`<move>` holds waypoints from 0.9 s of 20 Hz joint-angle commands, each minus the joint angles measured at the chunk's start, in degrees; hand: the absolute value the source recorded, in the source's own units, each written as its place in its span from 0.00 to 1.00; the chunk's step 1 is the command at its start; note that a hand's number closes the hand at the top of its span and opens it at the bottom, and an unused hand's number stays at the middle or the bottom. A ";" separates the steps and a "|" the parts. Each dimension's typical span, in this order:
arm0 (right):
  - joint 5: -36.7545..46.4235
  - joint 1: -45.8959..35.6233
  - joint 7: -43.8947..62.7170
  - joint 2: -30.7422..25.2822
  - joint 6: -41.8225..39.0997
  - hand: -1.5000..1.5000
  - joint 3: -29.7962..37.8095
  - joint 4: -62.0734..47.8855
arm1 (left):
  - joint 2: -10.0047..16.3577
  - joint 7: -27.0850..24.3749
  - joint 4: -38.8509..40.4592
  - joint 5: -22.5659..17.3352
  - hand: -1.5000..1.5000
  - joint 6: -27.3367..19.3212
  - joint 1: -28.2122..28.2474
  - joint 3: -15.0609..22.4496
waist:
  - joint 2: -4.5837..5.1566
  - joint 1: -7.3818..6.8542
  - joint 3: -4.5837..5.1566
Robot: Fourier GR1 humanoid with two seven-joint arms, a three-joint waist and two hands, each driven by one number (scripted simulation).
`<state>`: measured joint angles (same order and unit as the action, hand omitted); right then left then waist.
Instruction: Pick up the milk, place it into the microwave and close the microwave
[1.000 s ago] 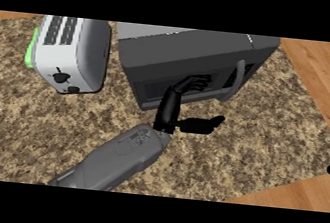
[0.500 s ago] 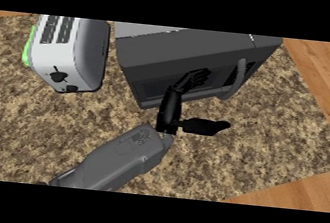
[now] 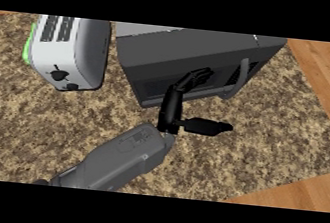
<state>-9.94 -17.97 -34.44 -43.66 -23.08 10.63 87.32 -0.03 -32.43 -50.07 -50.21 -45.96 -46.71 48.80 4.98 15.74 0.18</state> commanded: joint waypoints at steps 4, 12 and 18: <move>0.77 -2.31 0.17 -0.27 0.41 1.00 -0.19 -1.39 | 0.03 -1.19 4.09 -3.19 0.00 -1.20 -4.63 -3.51 | 0.82 -0.04 0.00; -12.25 -0.83 2.69 7.37 -7.38 0.00 -2.75 -7.29 | 0.03 -3.03 4.60 -4.79 0.00 -0.87 -5.05 -2.72 | 1.37 -0.20 -0.25; -15.92 -2.83 4.77 6.32 -9.89 0.00 -1.84 -10.40 | 0.03 -4.50 5.13 -6.39 0.00 -0.41 -4.90 -2.70 | 1.54 -0.53 -0.13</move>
<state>-23.32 -19.87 -30.29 -37.03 -30.79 8.25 78.89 -0.03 -36.93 -49.29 -54.69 -45.34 -48.14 50.33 5.95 15.04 -0.11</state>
